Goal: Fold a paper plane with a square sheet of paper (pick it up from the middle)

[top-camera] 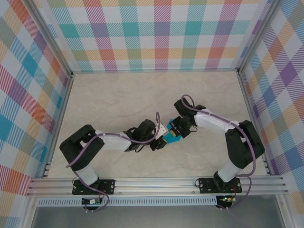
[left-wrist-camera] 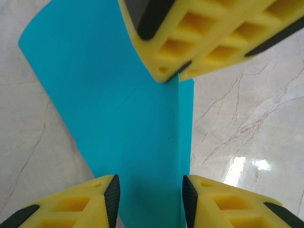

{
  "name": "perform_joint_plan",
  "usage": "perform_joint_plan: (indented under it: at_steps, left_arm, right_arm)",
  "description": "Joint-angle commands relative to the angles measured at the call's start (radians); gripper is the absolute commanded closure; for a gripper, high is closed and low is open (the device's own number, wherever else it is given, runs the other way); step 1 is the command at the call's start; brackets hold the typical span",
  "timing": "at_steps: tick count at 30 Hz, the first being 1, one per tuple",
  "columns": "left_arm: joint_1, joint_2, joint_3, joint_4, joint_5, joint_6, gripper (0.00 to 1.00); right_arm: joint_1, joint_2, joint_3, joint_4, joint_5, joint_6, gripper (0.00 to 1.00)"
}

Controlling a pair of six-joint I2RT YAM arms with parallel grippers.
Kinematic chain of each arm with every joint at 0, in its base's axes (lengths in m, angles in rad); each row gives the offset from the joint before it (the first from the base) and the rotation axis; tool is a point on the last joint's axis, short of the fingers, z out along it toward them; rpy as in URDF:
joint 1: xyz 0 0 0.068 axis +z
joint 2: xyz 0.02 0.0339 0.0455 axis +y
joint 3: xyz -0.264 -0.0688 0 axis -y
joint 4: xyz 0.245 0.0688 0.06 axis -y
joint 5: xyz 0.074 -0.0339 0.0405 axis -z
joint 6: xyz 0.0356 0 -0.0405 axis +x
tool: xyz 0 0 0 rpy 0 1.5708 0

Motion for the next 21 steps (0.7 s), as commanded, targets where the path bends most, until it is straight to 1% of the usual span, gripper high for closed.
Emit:
perform_joint_plan:
  at_steps: [1,7,12,17,20,21]
  left_arm:
    - [-0.018,0.005,0.022,0.038,0.026,0.016,0.63]
    - [-0.017,0.024,0.025,0.033,0.022,0.019,0.75]
    - [-0.017,0.028,0.025,0.031,0.02,0.02,0.78]
    - [-0.017,0.03,0.026,0.028,0.026,0.011,0.87]
    - [-0.017,0.032,0.025,0.025,0.033,-0.017,0.9]
    - [-0.015,0.03,0.026,0.022,0.04,-0.032,0.91]
  right_arm:
    - [-0.007,0.022,0.026,-0.033,-0.032,-0.006,0.95]
    - [-0.009,0.027,0.031,-0.027,-0.05,-0.012,0.94]
    - [-0.02,0.019,0.031,-0.023,-0.064,-0.022,0.88]
    - [-0.033,0.011,0.046,-0.036,-0.068,-0.056,0.77]
    - [-0.046,-0.007,0.052,-0.037,-0.067,-0.099,0.67]
    - [-0.051,-0.016,0.054,-0.039,-0.062,-0.123,0.62]
